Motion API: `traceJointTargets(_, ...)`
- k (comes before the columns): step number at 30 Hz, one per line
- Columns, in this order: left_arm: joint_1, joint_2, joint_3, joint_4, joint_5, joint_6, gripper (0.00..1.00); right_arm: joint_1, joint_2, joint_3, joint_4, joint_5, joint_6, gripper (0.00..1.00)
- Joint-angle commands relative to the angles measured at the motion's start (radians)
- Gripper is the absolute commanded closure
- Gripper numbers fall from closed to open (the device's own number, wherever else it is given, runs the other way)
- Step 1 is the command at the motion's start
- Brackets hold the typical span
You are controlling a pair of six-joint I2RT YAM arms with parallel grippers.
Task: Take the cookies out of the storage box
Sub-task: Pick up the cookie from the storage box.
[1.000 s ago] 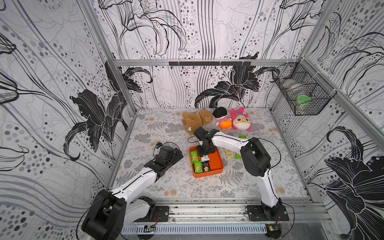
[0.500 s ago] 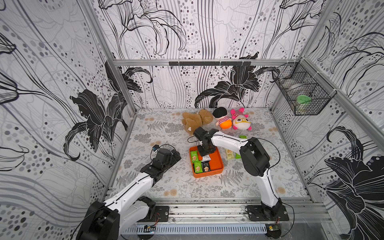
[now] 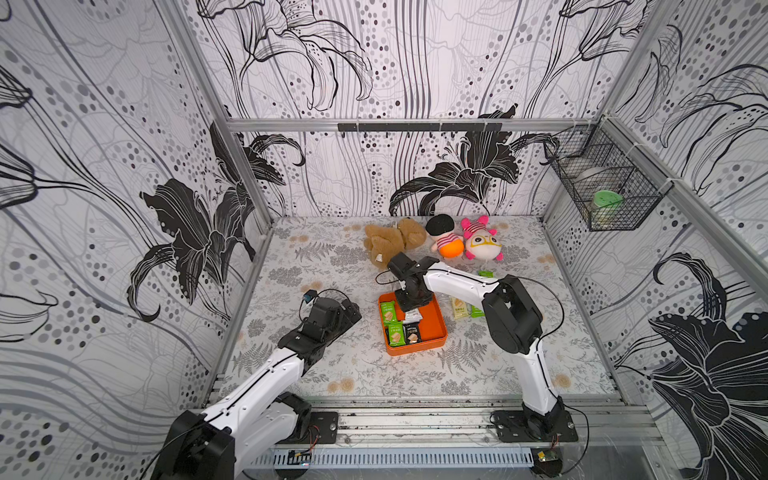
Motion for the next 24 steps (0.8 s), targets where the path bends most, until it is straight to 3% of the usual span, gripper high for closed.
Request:
traceJointTargets(1, 0.005, 0.000, 0.011, 0.002, 0.022, 0.005, 0.03, 0.005, -0.070, -0.019, -0.016, 0.007, 0.018, 0.65)
traceJointTargets(24, -0.053, 0.184, 0.159, 0.050, 0.064, 0.024, 0.03, -0.016, -0.257, -0.091, -0.008, 0.084, -0.013, 0.64)
